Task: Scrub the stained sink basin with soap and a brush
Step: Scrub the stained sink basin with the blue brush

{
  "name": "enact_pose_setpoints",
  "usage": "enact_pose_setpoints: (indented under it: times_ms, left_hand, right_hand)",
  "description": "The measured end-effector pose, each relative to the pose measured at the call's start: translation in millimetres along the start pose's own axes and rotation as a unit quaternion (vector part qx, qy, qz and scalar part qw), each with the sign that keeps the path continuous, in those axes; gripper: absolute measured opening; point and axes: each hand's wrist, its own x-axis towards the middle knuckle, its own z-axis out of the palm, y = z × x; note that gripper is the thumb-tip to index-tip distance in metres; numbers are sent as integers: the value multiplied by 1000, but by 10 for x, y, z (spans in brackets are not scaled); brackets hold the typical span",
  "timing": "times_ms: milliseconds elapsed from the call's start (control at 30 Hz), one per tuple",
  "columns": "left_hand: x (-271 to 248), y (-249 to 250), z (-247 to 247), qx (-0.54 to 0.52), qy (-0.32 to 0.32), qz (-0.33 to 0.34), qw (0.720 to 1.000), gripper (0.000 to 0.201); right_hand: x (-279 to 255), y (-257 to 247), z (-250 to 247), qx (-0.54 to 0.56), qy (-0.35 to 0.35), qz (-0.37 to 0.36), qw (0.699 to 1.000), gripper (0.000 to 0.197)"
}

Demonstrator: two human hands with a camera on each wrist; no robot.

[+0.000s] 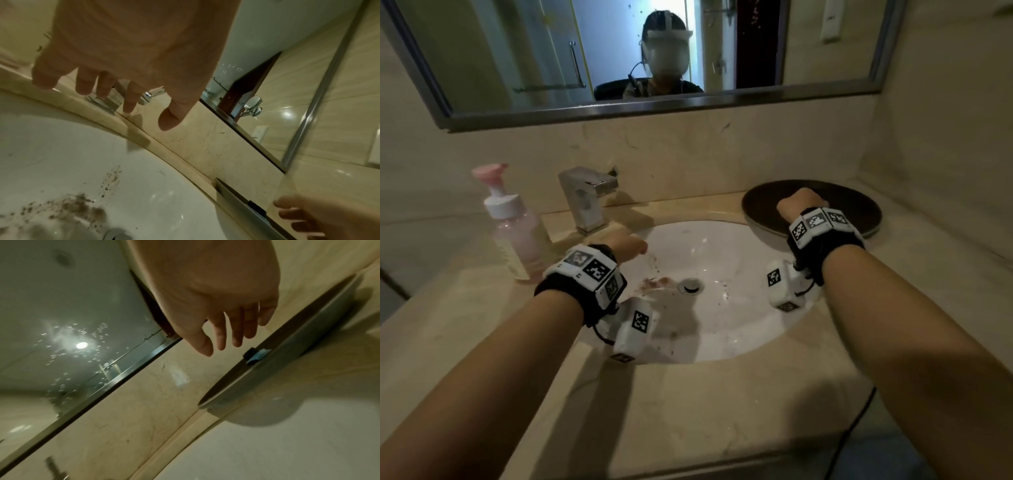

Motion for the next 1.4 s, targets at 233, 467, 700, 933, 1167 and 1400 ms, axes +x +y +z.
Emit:
enact_pose_setpoints:
  times_ms: [233,467,700,933,1167,1400]
  left_hand:
    - [-87,274,277,-66,-47,-35,996,41]
    - [-147,505,651,-71,-179,53,980,29]
    - [-187,618,657,-48,-211,90,972,25]
    - [-140,428,268,-39,-153,70,985,26]
    - [-133,-226,-328,48,-39,-46,997,26]
    - [-196,-772,-610,16,-67,-133,989,48]
  right_hand:
    - [288,253,144,-137,-9,31,990,51]
    - [463,325,126,-128,-25,47,990,49]
    - [467,265,19,-111,-99,9,989,37]
    - [195,-68,179,259,-148,17,954,36]
    - [-230,-482,444,266,-234,-28,935,30]
    - [-498,-653,687,222,-305,-47,925,12]
